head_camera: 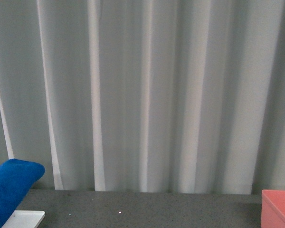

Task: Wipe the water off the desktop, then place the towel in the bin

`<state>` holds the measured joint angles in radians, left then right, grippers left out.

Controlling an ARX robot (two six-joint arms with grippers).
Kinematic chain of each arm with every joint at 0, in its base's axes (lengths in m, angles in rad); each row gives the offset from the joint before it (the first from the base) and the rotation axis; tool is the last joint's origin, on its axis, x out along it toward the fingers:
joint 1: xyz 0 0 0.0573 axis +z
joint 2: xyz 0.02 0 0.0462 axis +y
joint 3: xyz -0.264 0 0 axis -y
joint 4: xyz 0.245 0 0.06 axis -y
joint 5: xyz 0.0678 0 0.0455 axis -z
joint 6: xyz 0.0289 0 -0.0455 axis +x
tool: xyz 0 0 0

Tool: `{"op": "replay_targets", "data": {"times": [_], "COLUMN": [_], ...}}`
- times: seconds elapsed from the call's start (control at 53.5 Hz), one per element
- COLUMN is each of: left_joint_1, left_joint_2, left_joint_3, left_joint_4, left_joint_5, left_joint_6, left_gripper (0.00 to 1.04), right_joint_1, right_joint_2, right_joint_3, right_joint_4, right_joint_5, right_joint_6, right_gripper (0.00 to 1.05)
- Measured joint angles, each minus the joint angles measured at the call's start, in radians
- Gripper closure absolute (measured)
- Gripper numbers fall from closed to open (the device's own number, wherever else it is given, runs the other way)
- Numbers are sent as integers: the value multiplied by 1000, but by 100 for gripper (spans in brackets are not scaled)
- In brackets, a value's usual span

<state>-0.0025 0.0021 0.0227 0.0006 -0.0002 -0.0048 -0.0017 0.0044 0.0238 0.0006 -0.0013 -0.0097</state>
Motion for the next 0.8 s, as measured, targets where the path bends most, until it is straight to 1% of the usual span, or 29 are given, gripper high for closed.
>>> {"op": "replay_targets", "data": {"times": [0.803], "left_joint_1": [0], "left_joint_2": [0], "left_joint_3": [0], "left_joint_4": [0], "left_joint_5": [0], "left_joint_6": [0], "left_gripper": [7], "right_joint_1": [0], "right_joint_2": [0], "right_joint_3": [0], "right_joint_4": [0], "right_joint_5": [0], "right_joint_6": [0], "right_gripper": [7]}}
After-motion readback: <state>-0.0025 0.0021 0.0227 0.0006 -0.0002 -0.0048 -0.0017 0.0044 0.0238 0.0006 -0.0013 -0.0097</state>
